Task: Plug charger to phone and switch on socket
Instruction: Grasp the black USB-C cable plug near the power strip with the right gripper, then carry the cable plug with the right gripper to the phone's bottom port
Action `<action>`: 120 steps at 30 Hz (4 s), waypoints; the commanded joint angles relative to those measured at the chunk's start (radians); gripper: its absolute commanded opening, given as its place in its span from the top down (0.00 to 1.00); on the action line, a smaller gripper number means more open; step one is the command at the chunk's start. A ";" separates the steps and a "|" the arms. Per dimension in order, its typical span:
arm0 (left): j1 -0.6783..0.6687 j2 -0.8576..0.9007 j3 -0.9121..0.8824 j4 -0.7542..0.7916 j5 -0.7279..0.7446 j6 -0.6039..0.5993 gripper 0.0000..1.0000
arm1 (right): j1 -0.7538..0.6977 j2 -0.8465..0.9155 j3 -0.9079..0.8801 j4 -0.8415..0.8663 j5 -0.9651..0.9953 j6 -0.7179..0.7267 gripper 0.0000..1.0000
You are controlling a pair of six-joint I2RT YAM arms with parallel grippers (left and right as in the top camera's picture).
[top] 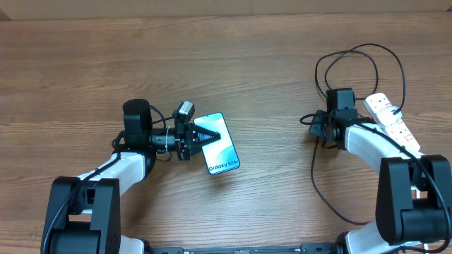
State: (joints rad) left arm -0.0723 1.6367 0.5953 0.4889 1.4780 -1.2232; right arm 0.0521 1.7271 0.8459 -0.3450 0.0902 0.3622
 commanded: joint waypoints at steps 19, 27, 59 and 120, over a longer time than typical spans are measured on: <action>-0.003 -0.014 0.016 0.009 0.003 0.012 0.95 | 0.005 0.053 -0.040 -0.122 -0.050 -0.023 0.25; -0.003 -0.014 0.016 0.009 -0.013 0.012 0.95 | 0.005 0.053 -0.040 -0.157 0.067 0.059 0.00; -0.002 -0.014 0.016 0.048 0.009 0.046 0.96 | 0.001 0.009 -0.004 -0.162 -0.530 -0.153 0.96; -0.034 0.044 0.162 0.170 -0.105 0.028 0.96 | 0.622 -0.534 0.047 -0.384 -0.576 -0.129 0.96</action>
State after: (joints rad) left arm -0.0986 1.6806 0.7296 0.6674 1.3933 -1.2259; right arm 0.6384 1.2068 0.8753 -0.7364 -0.5404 0.2321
